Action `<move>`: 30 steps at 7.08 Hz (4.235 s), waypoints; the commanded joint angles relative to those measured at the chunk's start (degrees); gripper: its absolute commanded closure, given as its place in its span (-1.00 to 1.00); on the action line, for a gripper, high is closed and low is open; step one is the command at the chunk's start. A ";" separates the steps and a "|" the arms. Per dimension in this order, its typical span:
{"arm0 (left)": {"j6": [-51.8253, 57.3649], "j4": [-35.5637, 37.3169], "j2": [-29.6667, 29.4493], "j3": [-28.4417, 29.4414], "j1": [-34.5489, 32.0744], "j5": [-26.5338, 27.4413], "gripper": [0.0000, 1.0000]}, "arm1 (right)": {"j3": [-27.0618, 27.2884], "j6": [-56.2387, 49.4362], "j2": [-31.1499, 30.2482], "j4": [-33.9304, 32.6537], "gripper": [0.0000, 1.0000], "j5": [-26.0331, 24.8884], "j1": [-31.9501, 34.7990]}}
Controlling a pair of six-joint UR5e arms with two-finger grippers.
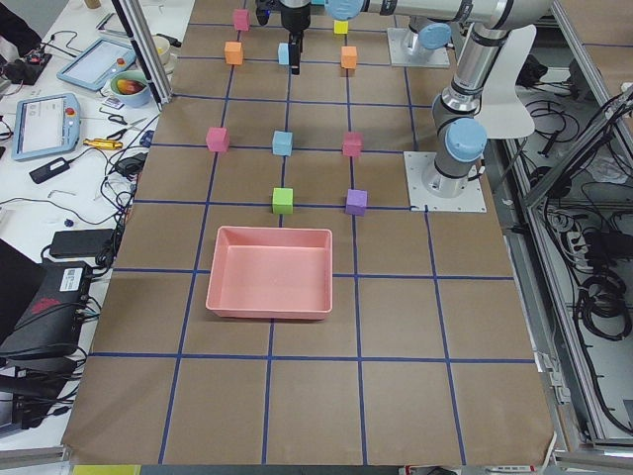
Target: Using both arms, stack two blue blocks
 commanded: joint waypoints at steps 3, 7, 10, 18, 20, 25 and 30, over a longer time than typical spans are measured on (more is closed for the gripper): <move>0.00 0.09 -0.18 0.00 -0.03 -0.17 -1.00 | -0.09 0.44 13.71 -15.60 -1.00 -0.41 -0.19; 0.00 0.61 -0.19 -1.40 0.32 0.00 -1.00 | 0.35 0.26 22.26 -18.09 -1.00 0.11 -1.51; 0.09 1.22 -0.62 -1.41 0.41 0.00 -1.00 | 0.35 0.35 26.49 -18.00 -1.00 0.20 -1.42; 3.76 20.46 -25.48 -10.79 0.58 0.00 -1.00 | 2.91 -0.09 26.15 -20.64 1.00 0.29 -1.95; 3.34 21.53 -28.21 -11.07 0.58 -0.09 -1.00 | 3.60 6.37 22.04 -18.55 1.00 4.73 0.93; 3.25 23.46 -27.70 -10.28 0.50 0.00 0.17 | 10.00 29.32 18.24 -18.25 1.00 7.93 19.99; 2.38 14.53 -20.42 -6.16 -0.99 -1.40 0.16 | 14.59 30.94 20.43 -30.13 1.00 9.25 22.84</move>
